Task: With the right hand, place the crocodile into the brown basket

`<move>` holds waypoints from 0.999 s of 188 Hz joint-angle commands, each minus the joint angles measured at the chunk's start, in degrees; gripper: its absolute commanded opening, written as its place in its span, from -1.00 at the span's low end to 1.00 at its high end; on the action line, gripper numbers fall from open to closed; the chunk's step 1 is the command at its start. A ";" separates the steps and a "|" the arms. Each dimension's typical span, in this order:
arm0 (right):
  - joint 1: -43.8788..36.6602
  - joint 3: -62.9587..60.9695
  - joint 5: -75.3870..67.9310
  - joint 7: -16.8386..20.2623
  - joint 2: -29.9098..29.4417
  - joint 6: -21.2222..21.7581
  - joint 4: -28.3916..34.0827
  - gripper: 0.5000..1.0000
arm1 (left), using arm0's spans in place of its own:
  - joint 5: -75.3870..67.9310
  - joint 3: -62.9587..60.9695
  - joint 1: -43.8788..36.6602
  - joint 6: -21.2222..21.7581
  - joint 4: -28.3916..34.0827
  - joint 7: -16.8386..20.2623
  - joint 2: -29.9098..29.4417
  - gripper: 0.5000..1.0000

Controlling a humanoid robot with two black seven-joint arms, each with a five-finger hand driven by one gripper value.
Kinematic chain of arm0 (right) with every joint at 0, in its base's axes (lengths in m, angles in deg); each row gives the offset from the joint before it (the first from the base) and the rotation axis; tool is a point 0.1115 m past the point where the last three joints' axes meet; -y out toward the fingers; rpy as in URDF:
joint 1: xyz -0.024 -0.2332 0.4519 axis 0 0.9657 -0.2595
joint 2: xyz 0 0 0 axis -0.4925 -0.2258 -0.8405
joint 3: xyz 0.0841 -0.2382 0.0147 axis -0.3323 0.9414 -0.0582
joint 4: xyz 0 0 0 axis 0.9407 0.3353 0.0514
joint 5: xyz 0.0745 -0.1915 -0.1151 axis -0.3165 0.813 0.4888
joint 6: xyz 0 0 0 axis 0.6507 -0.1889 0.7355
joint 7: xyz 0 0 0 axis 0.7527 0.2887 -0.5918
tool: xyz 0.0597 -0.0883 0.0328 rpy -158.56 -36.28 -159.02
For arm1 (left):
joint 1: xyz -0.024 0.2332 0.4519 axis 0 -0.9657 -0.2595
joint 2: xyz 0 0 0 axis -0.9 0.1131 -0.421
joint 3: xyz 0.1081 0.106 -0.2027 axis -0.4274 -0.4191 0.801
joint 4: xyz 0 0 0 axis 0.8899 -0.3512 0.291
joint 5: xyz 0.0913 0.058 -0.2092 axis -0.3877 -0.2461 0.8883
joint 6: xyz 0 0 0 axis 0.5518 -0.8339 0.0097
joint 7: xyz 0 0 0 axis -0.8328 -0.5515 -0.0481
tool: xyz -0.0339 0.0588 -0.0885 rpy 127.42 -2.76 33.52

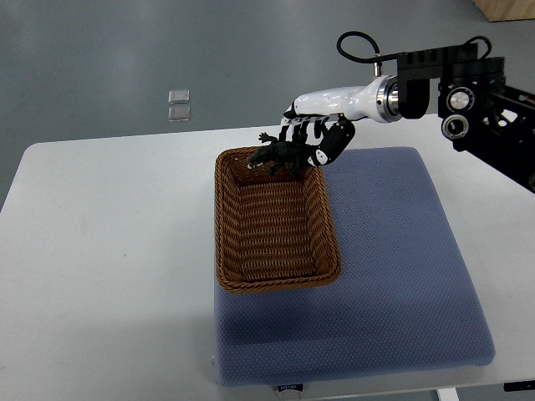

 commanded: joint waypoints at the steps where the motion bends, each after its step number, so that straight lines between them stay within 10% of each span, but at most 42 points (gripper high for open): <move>1: 1.05 0.01 1.57 0.08 -4.31 0.00 -2.80 -1.00 | 0.00 0.00 0.00 0.00 0.00 0.00 0.00 1.00; 108: 8.52 0.27 6.41 0.00 -12.75 0.00 -10.71 -0.99 | -0.09 0.00 0.00 -0.09 0.00 0.00 0.00 1.00; 188: 9.40 0.19 6.67 0.00 -12.75 0.00 -12.47 0.60 | -0.09 0.09 0.00 -0.09 0.00 0.00 0.00 1.00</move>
